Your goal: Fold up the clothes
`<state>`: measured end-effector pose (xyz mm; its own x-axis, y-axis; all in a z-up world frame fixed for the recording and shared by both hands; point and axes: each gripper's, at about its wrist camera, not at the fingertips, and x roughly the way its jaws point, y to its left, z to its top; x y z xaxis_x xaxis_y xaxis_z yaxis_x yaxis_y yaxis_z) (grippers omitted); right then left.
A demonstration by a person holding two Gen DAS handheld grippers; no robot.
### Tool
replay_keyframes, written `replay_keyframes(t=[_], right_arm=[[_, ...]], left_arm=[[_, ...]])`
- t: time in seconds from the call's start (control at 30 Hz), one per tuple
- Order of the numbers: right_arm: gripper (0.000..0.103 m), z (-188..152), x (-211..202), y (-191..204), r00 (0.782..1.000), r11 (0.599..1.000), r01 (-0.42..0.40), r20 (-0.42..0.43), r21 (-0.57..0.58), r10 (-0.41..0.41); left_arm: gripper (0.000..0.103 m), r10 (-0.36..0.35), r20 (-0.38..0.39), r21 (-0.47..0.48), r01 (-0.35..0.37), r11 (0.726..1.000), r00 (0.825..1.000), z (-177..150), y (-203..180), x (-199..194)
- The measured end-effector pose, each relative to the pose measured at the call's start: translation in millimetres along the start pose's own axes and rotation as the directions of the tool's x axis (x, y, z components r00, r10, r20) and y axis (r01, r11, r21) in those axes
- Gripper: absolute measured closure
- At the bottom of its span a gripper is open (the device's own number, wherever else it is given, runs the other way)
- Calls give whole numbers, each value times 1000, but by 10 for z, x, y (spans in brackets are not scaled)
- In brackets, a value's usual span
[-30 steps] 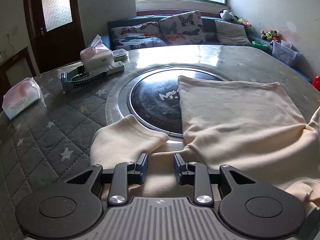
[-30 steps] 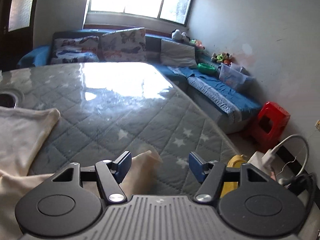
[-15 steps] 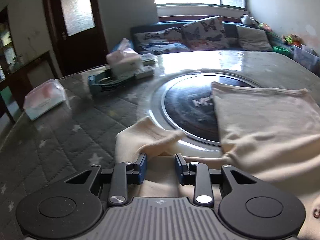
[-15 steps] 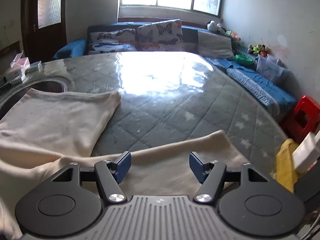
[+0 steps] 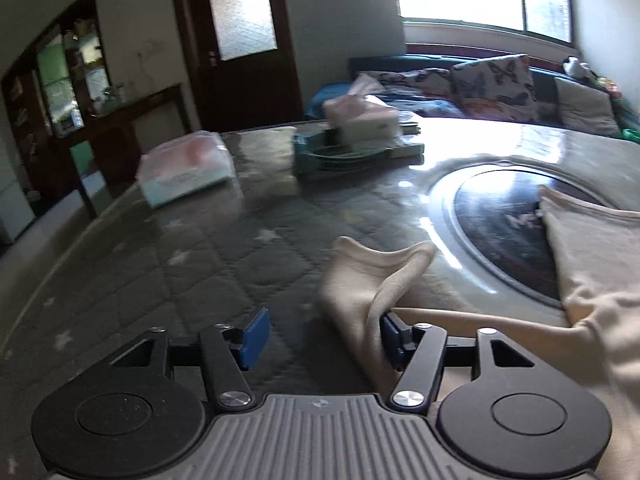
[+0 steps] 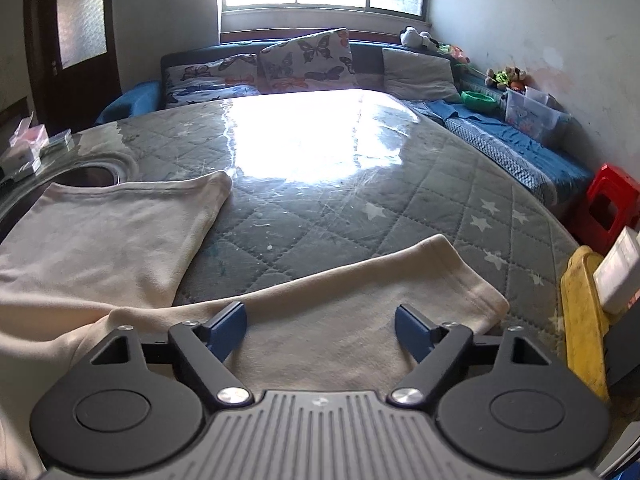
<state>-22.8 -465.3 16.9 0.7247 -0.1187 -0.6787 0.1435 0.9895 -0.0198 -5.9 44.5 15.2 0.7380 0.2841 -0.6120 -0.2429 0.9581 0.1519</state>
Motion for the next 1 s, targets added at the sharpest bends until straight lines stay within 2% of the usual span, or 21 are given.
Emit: replay_keyframes(t=[0.2,0.5,0.6,0.67,0.87,1.0], right_arm=[[17,0,11,4,1000,1000,0,0,2,0],[16,-1,10,15,1000,1000,2,0,4,-2],[14,0,9,16,1000,1000,2,0,6,-2],[13,-3,11,19,1000,1000,2,-1,4,-2],[11,-11,24,3,1000,1000,2,-1,10,-2],[8,-13,32,-14,1000,1000,-2,0,12,2]], left_arm=[[35,67,22,-28,-67,997,997,-19,103,-35],[35,179,-32,-93,-181,979,983,-77,395,14],[35,184,-35,-133,-187,973,982,-61,455,-41],[35,153,-26,-142,-155,978,988,-38,441,-73],[29,100,3,-37,-100,994,995,34,137,-15],[28,128,-6,15,-127,992,992,54,24,133]])
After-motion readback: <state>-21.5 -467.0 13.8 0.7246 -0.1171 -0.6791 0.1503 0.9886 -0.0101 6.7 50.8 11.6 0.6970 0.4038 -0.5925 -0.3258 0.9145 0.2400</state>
